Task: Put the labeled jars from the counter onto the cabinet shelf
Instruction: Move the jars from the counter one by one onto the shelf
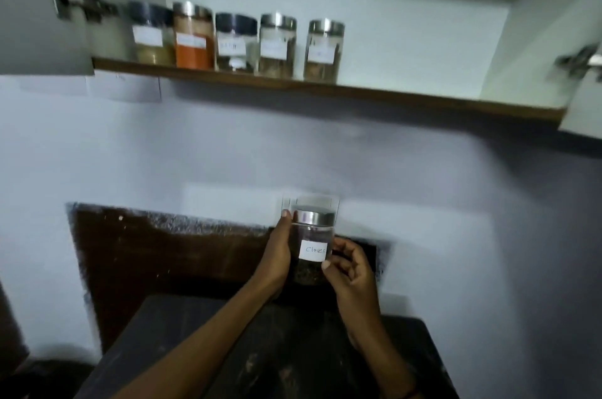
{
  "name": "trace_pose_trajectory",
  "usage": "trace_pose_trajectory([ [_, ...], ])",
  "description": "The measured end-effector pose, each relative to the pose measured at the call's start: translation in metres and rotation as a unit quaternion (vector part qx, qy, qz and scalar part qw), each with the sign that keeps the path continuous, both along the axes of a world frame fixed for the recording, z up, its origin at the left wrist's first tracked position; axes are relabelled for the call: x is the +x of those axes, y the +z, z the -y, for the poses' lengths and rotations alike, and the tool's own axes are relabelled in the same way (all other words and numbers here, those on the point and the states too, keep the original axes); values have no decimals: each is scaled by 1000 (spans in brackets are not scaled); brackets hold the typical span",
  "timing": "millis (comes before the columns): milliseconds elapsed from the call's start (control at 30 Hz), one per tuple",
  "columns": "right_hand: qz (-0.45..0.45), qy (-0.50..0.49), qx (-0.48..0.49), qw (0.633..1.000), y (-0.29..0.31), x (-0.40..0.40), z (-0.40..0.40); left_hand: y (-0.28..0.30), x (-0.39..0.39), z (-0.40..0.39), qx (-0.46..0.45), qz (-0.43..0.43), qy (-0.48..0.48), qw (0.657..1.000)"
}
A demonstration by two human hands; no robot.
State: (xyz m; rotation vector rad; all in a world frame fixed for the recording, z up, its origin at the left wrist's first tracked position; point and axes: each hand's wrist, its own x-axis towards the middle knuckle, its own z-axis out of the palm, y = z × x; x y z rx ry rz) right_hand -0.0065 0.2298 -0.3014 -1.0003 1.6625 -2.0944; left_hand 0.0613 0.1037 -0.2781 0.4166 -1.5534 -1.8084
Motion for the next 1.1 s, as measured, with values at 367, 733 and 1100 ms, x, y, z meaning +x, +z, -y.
trace_pose_trajectory([
  [367, -160, -59, -113, 979, 165, -29, -3, 163, -28, -7, -116, -108, 32, 987],
  [733, -190, -135, -163, 959, 290, -87, 24, 281, -80, -9, -201, -156, 179, 950],
  [1100, -224, -186, 4, 957, 338, -170, 84, 322, -149, 42, -312, 29, 160, 936],
])
